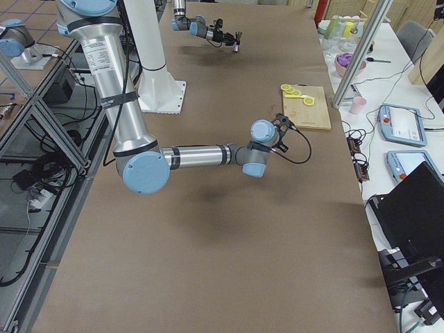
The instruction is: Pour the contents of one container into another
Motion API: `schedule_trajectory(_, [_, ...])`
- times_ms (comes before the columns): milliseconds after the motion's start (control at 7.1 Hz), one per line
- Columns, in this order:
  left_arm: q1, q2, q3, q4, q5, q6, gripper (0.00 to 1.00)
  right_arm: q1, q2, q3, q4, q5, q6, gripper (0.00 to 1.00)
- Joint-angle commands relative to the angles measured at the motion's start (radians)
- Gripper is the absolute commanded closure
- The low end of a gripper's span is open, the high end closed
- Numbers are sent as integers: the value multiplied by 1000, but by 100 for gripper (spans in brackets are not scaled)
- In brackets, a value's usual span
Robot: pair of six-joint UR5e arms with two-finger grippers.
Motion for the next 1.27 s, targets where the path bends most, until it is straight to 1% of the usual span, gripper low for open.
schedule_trajectory(0, [0,-15,-34,-80,14,113,100,14,74,55,-180,7,-93,100])
schedule_trajectory(141, [-1,-24,-50,-82,13,141,100,13,128,65,-258,17,-126,100])
schedule_trajectory(282, [-3,-44,-56,-88,8,179,100,10,173,65,-318,13,-227,100])
schedule_trajectory(564, [-29,-145,-55,-215,-21,379,100,2,203,82,-359,8,-253,100])
schedule_trajectory(704, [-33,-184,-48,-221,-24,411,100,2,210,135,-424,13,-253,100])
schedule_trajectory(845, [-33,-211,-42,-220,-24,446,100,2,207,210,-510,16,-257,100])
schedule_trajectory(1127, [-41,-298,-35,-220,-23,550,100,2,207,293,-614,10,-259,100])
